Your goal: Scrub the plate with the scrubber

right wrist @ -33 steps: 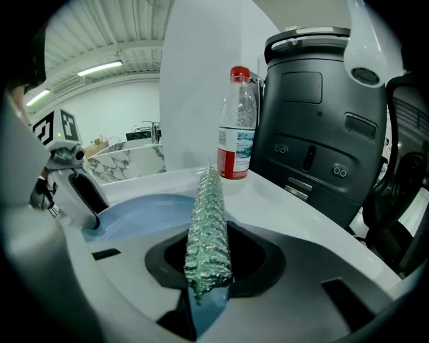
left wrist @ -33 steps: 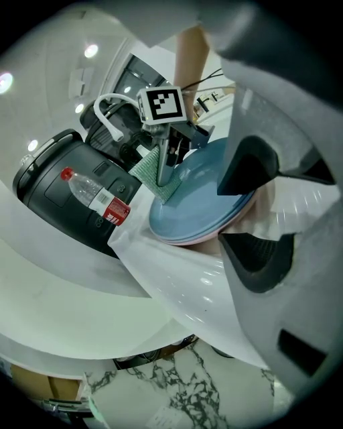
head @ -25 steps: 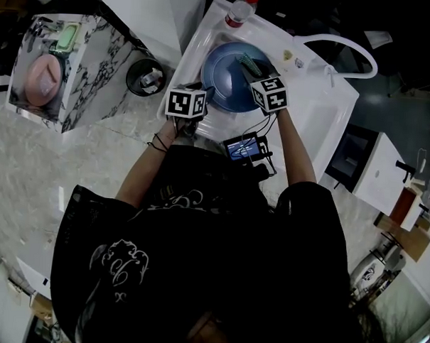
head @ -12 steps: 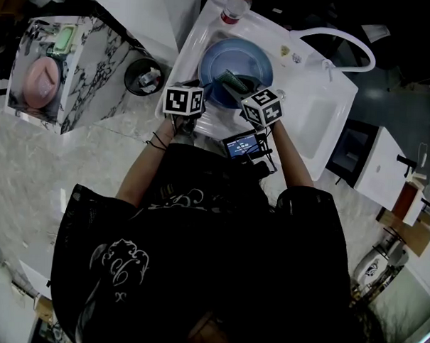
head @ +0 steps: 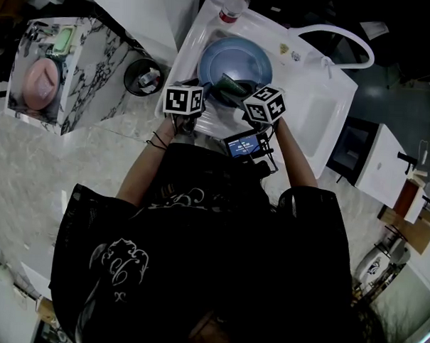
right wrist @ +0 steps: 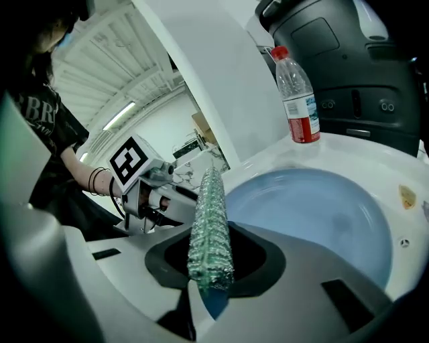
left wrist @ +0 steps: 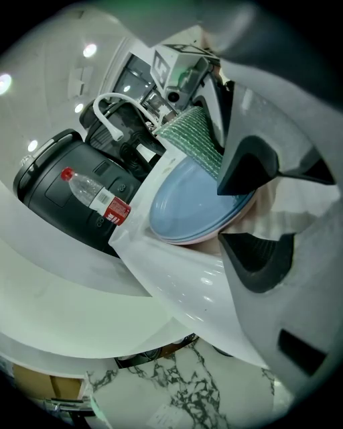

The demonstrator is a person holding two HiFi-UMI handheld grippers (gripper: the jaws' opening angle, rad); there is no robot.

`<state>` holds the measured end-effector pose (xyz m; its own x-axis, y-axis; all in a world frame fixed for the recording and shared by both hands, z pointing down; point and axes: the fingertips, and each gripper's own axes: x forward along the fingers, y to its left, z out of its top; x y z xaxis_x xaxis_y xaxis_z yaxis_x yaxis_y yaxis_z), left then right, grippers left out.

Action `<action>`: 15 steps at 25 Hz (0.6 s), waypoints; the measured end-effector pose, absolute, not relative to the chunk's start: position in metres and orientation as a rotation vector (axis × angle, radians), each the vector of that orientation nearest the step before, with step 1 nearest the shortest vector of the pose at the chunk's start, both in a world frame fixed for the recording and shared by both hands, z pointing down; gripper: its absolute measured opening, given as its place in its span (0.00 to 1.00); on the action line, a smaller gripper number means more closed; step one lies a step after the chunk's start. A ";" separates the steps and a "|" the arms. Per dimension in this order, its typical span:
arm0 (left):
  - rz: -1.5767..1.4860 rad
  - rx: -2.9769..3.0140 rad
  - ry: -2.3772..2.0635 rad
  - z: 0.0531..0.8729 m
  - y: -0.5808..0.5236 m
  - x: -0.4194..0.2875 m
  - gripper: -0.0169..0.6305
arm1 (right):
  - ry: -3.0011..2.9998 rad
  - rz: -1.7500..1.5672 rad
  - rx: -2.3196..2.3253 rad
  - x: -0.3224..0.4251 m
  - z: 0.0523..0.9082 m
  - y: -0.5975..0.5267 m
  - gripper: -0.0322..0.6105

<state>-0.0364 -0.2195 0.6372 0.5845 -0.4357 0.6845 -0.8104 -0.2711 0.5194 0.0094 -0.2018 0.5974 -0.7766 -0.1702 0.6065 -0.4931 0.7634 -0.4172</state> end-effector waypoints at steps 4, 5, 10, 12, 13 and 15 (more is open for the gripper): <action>0.519 1.907 -1.001 0.637 -0.219 -0.036 0.32 | -2.429 0.747 0.627 0.024 0.592 -0.223 0.19; 0.519 1.907 -1.002 0.637 -0.219 -0.036 0.32 | -2.425 0.717 0.667 0.030 0.591 -0.232 0.19; 0.520 1.901 -1.000 0.638 -0.219 -0.037 0.32 | -2.360 0.480 0.800 0.064 0.585 -0.278 0.19; 0.520 1.900 -0.999 0.638 -0.219 -0.036 0.32 | -2.341 0.419 0.843 0.076 0.582 -0.297 0.19; 0.519 1.901 -0.999 0.638 -0.219 -0.036 0.32 | -2.330 0.387 0.862 0.081 0.580 -0.306 0.19; 0.519 1.903 -1.000 0.638 -0.219 -0.037 0.32 | -2.307 0.322 0.889 0.090 0.578 -0.322 0.19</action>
<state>-0.0366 -0.2193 0.6381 0.5854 -0.4337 0.6850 -0.8098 -0.2710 0.5204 0.0895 -0.3224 0.5777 -0.5684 -0.5148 0.6418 -0.6708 0.7417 0.0009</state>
